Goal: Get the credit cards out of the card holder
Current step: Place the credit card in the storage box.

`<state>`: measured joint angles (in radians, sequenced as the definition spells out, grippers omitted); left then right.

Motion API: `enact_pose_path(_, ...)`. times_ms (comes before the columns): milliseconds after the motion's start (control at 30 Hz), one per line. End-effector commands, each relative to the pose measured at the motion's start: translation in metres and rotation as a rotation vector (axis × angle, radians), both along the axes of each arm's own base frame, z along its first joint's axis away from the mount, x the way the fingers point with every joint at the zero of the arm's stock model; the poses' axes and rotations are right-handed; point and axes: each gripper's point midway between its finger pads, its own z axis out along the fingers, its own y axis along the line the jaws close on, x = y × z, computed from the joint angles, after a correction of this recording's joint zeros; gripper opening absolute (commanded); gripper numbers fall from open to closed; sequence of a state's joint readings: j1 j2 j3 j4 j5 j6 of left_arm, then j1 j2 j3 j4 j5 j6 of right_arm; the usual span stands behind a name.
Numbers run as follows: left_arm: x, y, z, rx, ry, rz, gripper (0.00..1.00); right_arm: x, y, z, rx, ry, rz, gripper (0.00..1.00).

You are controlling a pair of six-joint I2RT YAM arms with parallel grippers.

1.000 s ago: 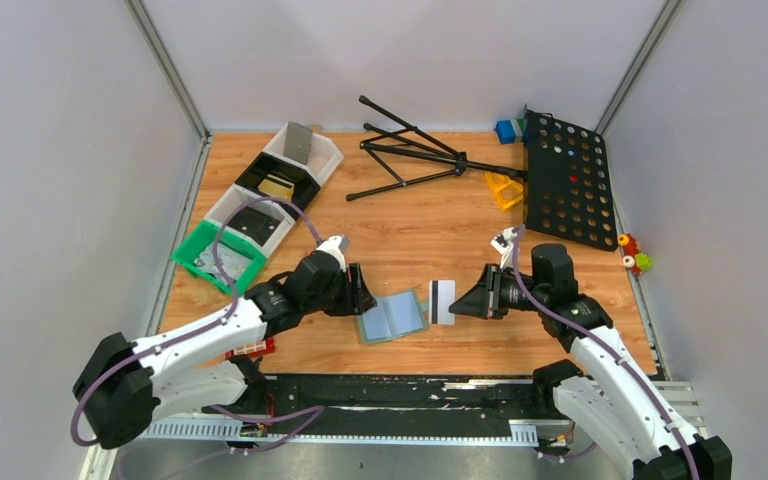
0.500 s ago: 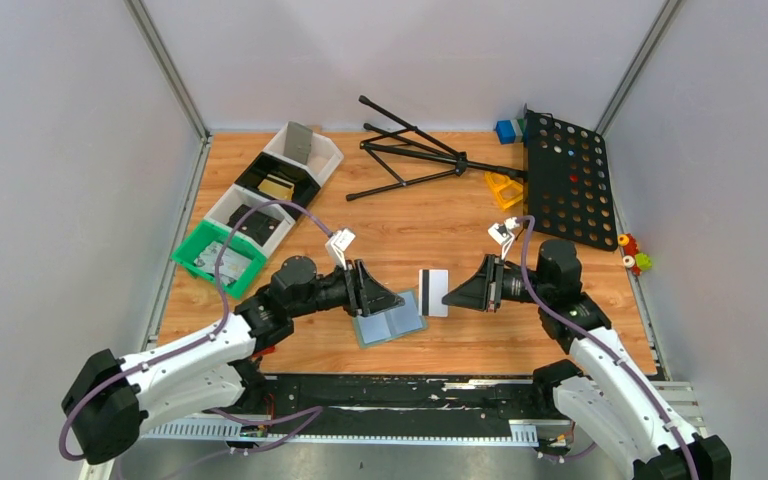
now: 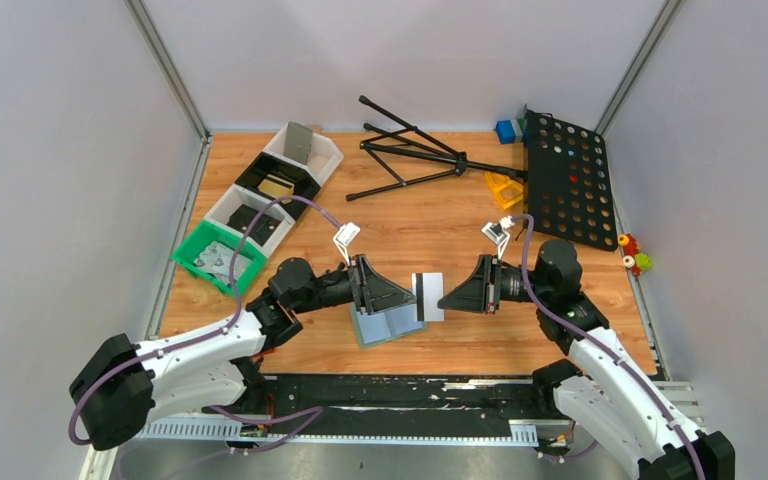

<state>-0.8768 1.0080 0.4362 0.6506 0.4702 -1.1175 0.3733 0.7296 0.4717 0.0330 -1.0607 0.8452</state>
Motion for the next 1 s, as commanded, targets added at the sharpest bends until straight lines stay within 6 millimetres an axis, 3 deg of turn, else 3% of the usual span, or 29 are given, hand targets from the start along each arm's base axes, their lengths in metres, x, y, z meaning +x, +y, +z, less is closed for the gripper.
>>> enact_pose_path(0,-0.003,-0.002,0.008,-0.027,-0.024,-0.013,0.53,-0.004,0.002,0.014,0.034,-0.057,0.028,0.0)
enact_pose_path(233,-0.005,-0.004,0.015,-0.047,-0.032,-0.027,0.48,-0.005,0.004,0.012,0.034,-0.053,0.029,0.0)
enact_pose_path(467,-0.006,-0.007,0.015,-0.048,-0.025,-0.036,0.26,-0.008,0.008,0.008,0.03,-0.043,0.045,0.0)
enact_pose_path(633,-0.006,-0.007,0.013,-0.045,-0.019,-0.034,0.2,-0.008,0.011,0.003,0.017,-0.028,0.055,0.0)
enact_pose_path(800,-0.004,-0.008,0.007,-0.026,-0.003,-0.03,0.0,-0.006,0.012,0.0,0.009,-0.023,0.049,0.0)
enact_pose_path(867,-0.003,-0.008,0.004,-0.011,0.001,-0.02,0.0,-0.005,0.012,-0.001,0.001,-0.023,0.047,0.1)
enact_pose_path(933,0.002,-0.006,-0.004,0.031,0.016,0.013,0.0,-0.004,0.012,-0.003,-0.018,-0.036,0.044,0.34)
enact_pose_path(967,0.004,-0.004,-0.012,0.072,0.025,0.028,0.0,-0.002,0.011,-0.004,-0.033,-0.042,0.035,0.37)
